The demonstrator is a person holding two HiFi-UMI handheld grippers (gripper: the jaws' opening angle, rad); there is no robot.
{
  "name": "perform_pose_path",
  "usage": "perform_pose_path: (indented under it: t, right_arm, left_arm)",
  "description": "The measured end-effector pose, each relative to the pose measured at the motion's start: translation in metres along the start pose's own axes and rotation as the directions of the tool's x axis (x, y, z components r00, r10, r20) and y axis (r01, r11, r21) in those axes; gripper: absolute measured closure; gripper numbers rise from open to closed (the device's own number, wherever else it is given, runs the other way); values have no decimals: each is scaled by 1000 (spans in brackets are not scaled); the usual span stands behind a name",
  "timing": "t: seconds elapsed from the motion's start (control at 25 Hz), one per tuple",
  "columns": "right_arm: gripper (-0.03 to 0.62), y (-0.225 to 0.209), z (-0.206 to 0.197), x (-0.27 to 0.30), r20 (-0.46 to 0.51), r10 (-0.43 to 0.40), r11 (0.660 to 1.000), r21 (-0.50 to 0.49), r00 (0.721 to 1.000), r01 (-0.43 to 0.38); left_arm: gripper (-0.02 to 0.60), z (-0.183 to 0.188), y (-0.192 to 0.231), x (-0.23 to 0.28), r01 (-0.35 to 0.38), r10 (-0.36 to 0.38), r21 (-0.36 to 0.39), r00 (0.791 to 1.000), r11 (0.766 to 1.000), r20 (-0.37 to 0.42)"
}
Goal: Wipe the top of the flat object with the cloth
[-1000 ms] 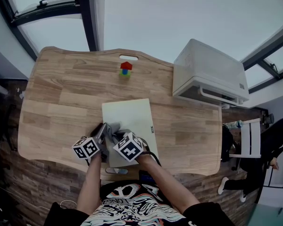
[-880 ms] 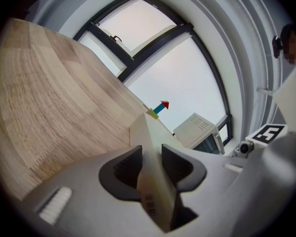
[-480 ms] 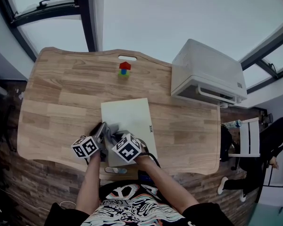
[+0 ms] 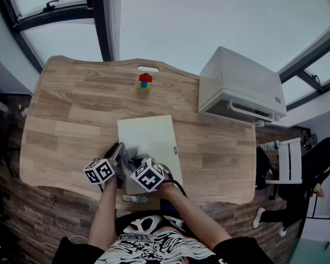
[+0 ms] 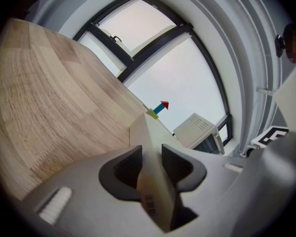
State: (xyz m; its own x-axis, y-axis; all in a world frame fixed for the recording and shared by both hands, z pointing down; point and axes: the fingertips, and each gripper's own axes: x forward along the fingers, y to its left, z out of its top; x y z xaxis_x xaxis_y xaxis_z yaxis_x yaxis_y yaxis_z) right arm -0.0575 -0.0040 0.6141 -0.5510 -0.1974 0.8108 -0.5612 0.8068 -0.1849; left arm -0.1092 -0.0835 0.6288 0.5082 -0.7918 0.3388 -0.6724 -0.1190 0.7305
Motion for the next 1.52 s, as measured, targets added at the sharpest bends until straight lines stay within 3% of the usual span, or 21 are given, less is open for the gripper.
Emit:
perform_pose_path:
  t: [0.68,1.52]
  right_arm:
    - [574,12,-10,-4,-8,7,1000,-28,1000,-7]
    - [574,31,-33,-14,-12,-11,1000,11,1000,11]
  left_arm:
    - [402,0,0,0,3,-3,3,1000,1000,3]
    - [402,1,1,0,5,-5,10,1000,1000,11]
